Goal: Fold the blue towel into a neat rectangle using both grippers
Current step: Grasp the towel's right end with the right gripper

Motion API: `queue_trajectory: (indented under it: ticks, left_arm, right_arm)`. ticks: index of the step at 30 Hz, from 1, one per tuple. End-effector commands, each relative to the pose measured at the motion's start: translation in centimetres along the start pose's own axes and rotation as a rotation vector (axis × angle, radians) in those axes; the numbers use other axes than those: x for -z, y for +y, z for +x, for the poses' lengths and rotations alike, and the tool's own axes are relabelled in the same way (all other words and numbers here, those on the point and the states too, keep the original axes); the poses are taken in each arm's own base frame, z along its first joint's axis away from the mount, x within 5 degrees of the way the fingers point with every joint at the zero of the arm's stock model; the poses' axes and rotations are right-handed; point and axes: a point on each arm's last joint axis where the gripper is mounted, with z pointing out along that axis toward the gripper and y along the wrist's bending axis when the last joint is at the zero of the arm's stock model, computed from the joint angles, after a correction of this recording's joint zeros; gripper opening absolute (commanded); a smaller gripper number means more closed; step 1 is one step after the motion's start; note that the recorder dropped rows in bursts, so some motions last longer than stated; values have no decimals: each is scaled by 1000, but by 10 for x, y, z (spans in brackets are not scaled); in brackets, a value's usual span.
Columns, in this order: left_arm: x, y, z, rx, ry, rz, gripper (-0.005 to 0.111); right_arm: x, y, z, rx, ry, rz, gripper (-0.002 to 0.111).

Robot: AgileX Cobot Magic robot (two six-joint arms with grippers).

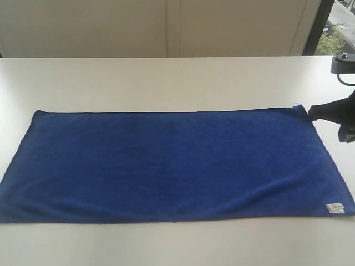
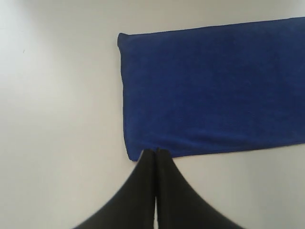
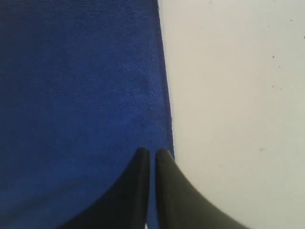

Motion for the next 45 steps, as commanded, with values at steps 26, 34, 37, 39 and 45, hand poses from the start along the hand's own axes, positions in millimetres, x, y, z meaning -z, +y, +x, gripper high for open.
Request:
queue_trajectory:
  ticks: [26,34,37,39,45]
  left_arm:
    - [0,-1,2,6,8,7,0]
    - [0,-1,2,6,8,7,0]
    - [0,-1,2,6,8,7,0]
    - [0,-1,2,6,8,7,0]
    - [0,-1,2,6,8,7,0]
  right_arm:
    - [-107,-10,-17,18,79,4,40]
    - [-123,-5,-9,39,159,-34,0]
    - [-118,-8,-12,43,141,-22,0]
    - [-110,-28,-25,1,135,28,0]
    - [-73,-105,-62,-123,37,159,0]
